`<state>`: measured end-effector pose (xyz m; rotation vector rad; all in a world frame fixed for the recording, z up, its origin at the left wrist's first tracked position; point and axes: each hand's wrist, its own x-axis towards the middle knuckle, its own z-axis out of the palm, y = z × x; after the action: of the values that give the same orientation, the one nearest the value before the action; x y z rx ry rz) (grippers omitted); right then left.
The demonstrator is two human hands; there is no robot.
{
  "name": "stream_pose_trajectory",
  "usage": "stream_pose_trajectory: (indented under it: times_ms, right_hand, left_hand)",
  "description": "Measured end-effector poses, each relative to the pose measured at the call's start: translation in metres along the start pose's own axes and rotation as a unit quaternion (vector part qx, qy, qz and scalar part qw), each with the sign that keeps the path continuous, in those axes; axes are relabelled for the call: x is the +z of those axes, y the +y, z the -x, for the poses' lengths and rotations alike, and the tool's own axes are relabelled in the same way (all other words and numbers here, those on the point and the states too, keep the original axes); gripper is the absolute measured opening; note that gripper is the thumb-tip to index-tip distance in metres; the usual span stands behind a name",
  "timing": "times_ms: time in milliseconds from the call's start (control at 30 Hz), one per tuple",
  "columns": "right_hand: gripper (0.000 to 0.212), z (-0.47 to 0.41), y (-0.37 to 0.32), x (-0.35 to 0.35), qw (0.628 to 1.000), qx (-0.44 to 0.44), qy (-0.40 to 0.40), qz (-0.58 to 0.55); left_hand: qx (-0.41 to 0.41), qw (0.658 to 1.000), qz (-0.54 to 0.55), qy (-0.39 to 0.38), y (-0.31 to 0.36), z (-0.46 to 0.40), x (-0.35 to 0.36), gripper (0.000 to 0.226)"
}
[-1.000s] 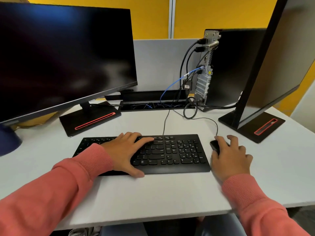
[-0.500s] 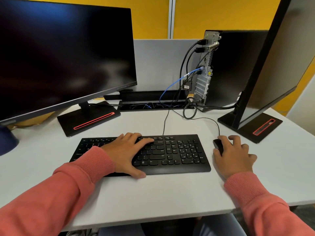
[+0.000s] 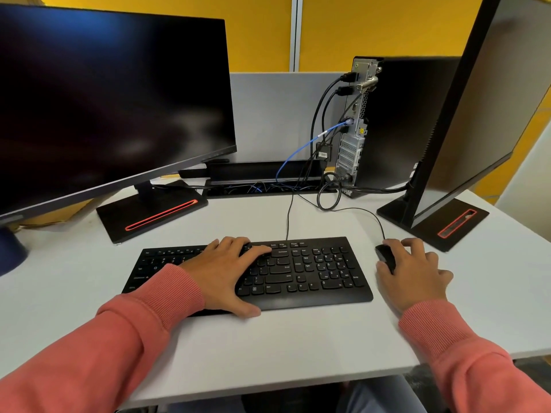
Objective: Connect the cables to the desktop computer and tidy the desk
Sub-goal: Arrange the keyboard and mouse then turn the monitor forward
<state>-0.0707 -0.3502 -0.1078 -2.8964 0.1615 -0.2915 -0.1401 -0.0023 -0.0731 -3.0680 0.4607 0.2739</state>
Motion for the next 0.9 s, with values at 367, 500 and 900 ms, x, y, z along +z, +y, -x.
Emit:
stream_pose_trajectory:
  times_ms: [367,500,900]
  right_hand:
    - [0.031,-0.022,0.026,-0.046,0.828,0.138,0.084,-0.537]
    - [0.041,-0.047,0.013,-0.057,0.718,0.196,0.014,-0.668]
    - [0.027,-0.071,-0.014,-0.045,0.653,0.139,-0.05,-0.743]
  left_hand:
    - [0.032,0.986,0.064,0.148,0.023,-0.028,-0.03,0.078]
    - [0.092,0.954,0.184,0.218,0.088,-0.076,-0.067,0.051]
    - [0.079,0.926,0.231,0.288,0.154,-0.163,-0.113,0.028]
